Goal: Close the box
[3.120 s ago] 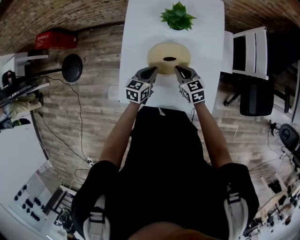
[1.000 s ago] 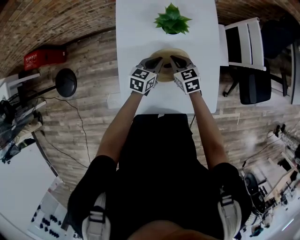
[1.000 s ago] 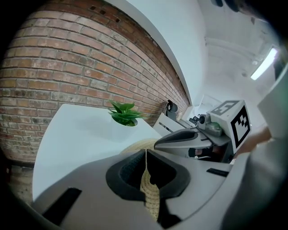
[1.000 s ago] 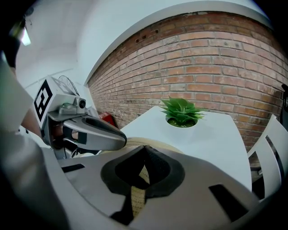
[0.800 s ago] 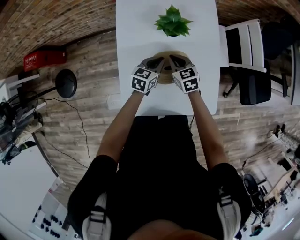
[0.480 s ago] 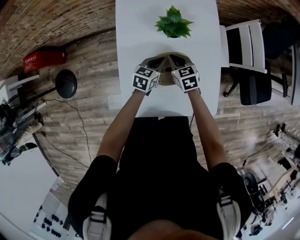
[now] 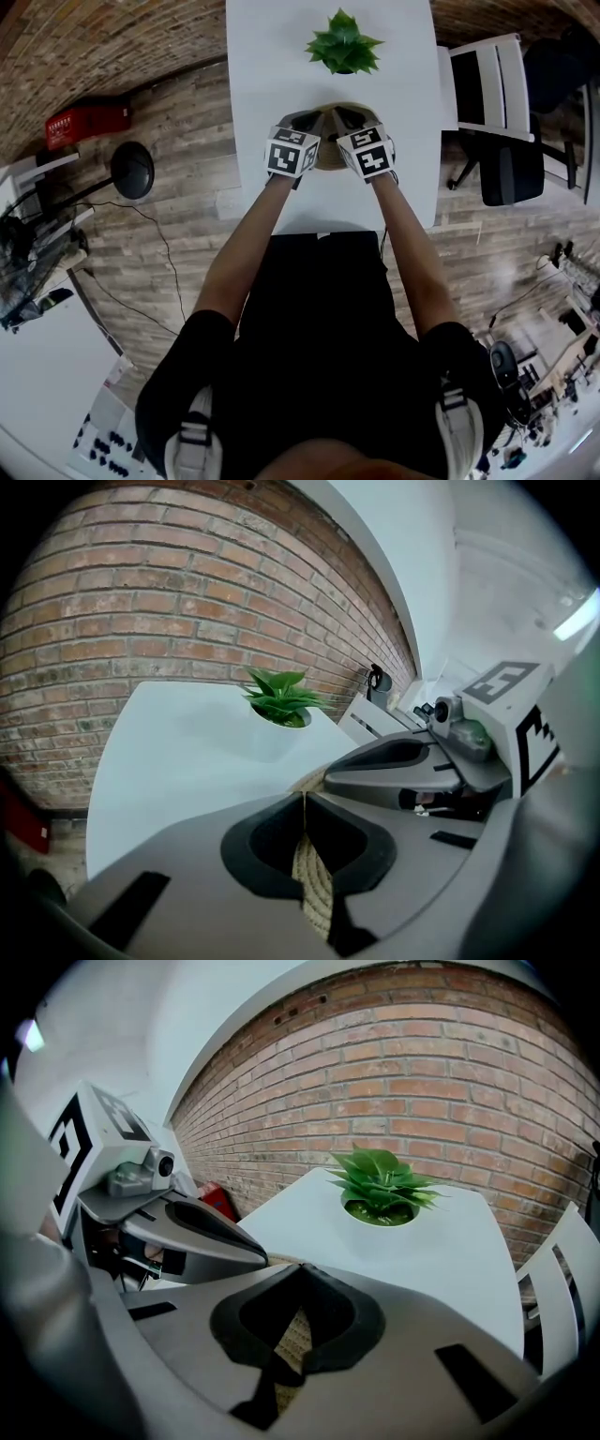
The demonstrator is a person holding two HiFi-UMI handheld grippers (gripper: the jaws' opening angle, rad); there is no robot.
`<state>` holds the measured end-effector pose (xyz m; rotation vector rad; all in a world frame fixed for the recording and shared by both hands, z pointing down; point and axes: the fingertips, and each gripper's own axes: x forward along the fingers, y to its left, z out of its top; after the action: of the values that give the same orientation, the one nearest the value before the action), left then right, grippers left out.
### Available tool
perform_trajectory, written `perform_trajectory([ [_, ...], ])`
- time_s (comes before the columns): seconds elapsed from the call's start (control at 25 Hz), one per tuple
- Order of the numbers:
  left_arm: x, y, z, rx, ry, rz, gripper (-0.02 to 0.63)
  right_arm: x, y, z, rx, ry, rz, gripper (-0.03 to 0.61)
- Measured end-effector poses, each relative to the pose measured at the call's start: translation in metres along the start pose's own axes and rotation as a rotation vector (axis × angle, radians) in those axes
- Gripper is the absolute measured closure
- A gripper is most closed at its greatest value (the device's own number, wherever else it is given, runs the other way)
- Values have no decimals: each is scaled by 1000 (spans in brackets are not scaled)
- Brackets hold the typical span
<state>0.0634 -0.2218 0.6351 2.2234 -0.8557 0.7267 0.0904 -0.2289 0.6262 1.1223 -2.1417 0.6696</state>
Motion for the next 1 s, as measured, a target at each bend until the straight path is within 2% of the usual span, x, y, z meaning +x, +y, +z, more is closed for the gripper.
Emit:
perform_trajectory([
  [0.28,0,0,0,-3,-1,-13,588,0,0,0,4,5,-1,581],
  [0.52,-8,-1,-2,6,-30,-24,586,-8,-3,2,58,-59,8,581],
  [0.64,-14,-1,-5,6,-42,-29,586,-16,-1,0,45,-66,2,581],
  [1.0,-37,-21,-13,43,-84,-39,588,-49,0,-26,44,-87,-19,581],
])
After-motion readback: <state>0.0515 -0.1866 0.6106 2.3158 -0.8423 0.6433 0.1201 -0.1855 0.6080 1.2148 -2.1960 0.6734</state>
